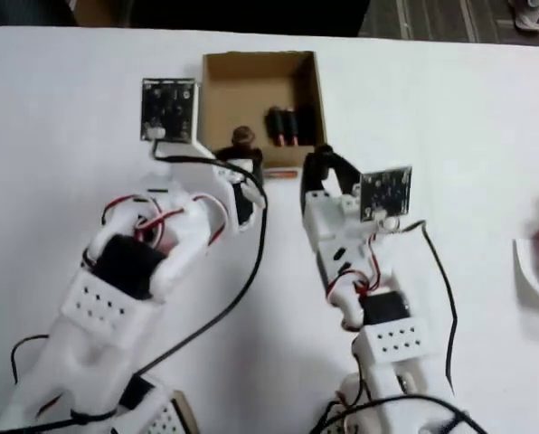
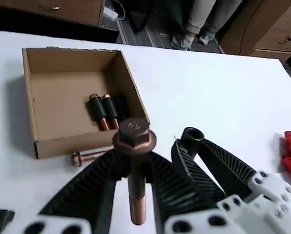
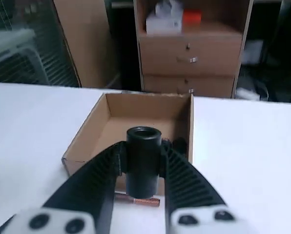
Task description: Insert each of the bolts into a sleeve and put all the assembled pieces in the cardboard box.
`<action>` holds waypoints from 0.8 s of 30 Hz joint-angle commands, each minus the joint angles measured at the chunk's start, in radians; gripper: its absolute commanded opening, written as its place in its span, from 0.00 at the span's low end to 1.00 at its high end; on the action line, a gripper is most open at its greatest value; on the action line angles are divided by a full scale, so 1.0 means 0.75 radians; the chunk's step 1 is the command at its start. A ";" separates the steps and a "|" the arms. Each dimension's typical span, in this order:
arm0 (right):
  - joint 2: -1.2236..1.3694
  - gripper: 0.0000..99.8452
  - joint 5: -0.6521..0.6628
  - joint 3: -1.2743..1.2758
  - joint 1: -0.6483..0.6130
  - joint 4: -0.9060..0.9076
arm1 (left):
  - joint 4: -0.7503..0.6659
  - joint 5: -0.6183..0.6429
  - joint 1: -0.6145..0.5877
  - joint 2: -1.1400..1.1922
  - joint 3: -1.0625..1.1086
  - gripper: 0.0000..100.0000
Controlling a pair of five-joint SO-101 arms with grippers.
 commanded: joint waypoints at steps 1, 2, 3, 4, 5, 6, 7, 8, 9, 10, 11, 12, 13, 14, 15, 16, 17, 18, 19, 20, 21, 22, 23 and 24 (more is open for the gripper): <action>0.087 0.02 0.084 0.153 -0.017 -0.510 | -0.336 -0.113 -0.061 -0.049 0.120 0.02; 0.116 0.02 0.104 0.203 -0.017 -0.609 | -0.436 -0.143 -0.070 -0.051 0.169 0.02; 0.142 0.02 0.106 0.239 -0.015 -0.680 | -0.530 -0.164 -0.070 -0.057 0.214 0.02; 0.169 0.02 0.108 0.260 -0.013 -0.733 | -0.624 -0.182 -0.061 -0.076 0.259 0.02; 0.191 0.02 0.108 0.268 -0.013 -0.760 | -0.706 -0.188 -0.051 -0.098 0.298 0.02; 0.208 0.02 0.106 0.268 -0.011 -0.774 | -0.767 -0.184 -0.020 -0.115 0.328 0.02; 0.224 0.02 0.106 0.260 -0.013 -0.783 | -0.810 -0.186 0.006 -0.127 0.357 0.02; 0.247 0.02 0.106 0.250 -0.017 -0.793 | -0.829 -0.186 0.031 -0.135 0.373 0.02; 0.263 0.02 0.104 0.239 -0.019 -0.803 | -0.835 -0.184 0.049 -0.133 0.382 0.02; 0.283 0.02 0.104 0.229 -0.034 -0.817 | -0.837 -0.184 0.061 -0.127 0.384 0.02; 0.306 0.02 0.104 0.217 -0.048 -0.836 | -0.837 -0.184 0.065 -0.119 0.384 0.02; 0.332 0.02 0.104 0.209 -0.064 -0.856 | -0.843 -0.184 0.065 -0.108 0.377 0.02; 0.365 0.02 0.104 0.198 -0.083 -0.881 | -0.845 -0.184 0.068 -0.100 0.369 0.02; 0.402 0.02 0.104 0.186 -0.097 -0.915 | -0.847 -0.184 0.072 -0.092 0.351 0.02; 0.441 0.02 0.104 0.172 -0.107 -0.961 | -0.843 -0.184 0.074 -0.082 0.334 0.02; 0.486 0.02 0.108 0.162 -0.116 -1.012 | -0.843 -0.184 0.076 -0.070 0.316 0.02; 0.533 0.02 0.110 0.147 -0.118 -1.063 | -0.843 -0.184 0.078 -0.055 0.294 0.02; 0.582 0.02 0.113 0.137 -0.118 -1.112 | -0.839 -0.184 0.078 -0.039 0.269 0.02; 0.631 0.02 0.115 0.131 -0.118 -1.159 | -0.835 -0.184 0.078 -0.020 0.247 0.02; 0.674 0.02 0.115 0.129 -0.118 -1.206 | -0.833 -0.184 0.078 -0.004 0.234 0.02; 0.713 0.02 0.115 0.129 -0.120 -1.249 | -0.833 -0.184 0.084 0.012 0.224 0.02; 0.746 0.02 0.115 0.129 -0.120 -1.292 | -0.833 -0.184 0.102 0.025 0.220 0.02; 0.774 0.02 0.115 0.131 -0.122 -1.333 | -0.833 -0.184 0.115 0.037 0.220 0.02; 0.791 0.02 0.115 0.133 -0.122 -1.368 | -0.833 -0.184 0.133 0.043 0.220 0.02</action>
